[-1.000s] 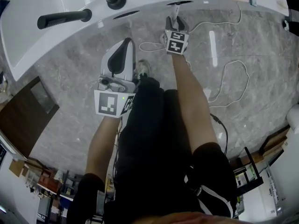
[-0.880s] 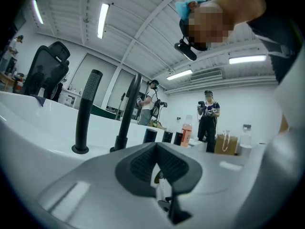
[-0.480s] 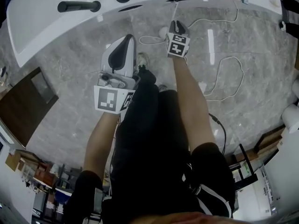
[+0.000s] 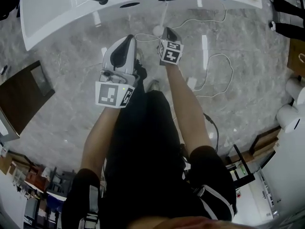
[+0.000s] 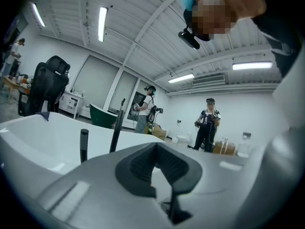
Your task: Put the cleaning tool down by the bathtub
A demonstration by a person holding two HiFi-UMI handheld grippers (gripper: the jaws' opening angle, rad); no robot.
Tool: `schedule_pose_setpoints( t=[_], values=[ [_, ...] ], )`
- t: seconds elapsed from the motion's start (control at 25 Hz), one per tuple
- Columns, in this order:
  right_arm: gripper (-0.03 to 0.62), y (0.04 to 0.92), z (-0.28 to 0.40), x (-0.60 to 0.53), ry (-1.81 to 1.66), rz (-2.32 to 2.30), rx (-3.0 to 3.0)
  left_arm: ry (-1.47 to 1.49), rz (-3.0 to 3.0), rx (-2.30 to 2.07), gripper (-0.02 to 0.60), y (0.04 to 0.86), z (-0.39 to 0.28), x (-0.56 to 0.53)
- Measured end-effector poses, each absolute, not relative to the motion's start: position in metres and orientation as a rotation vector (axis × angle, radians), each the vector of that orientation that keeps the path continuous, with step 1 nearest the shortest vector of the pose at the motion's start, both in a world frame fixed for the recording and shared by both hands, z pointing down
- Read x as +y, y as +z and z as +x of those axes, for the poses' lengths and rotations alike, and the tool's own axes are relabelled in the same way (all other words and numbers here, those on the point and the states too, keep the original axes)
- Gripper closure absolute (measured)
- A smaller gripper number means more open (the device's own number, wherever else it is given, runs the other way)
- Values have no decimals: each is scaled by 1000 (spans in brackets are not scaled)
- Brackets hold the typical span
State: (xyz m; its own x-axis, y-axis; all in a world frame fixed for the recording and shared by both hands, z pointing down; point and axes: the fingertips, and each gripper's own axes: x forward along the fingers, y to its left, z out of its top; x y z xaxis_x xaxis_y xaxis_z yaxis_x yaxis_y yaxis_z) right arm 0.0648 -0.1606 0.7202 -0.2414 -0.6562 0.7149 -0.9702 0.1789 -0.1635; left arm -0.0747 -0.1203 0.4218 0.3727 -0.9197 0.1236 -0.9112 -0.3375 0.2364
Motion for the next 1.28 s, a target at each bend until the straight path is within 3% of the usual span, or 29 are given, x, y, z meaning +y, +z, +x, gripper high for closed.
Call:
schedule_pose_setpoints(
  t=[0.68,1.28],
  values=[
    [594,407,86,-68,792,1634,-2174,-108,2375,-1669,574,228,-29,-28],
    [594,197,100,39,345,1730,-2450,-158,2424,-1644,572,162,-31,66]
  ],
)
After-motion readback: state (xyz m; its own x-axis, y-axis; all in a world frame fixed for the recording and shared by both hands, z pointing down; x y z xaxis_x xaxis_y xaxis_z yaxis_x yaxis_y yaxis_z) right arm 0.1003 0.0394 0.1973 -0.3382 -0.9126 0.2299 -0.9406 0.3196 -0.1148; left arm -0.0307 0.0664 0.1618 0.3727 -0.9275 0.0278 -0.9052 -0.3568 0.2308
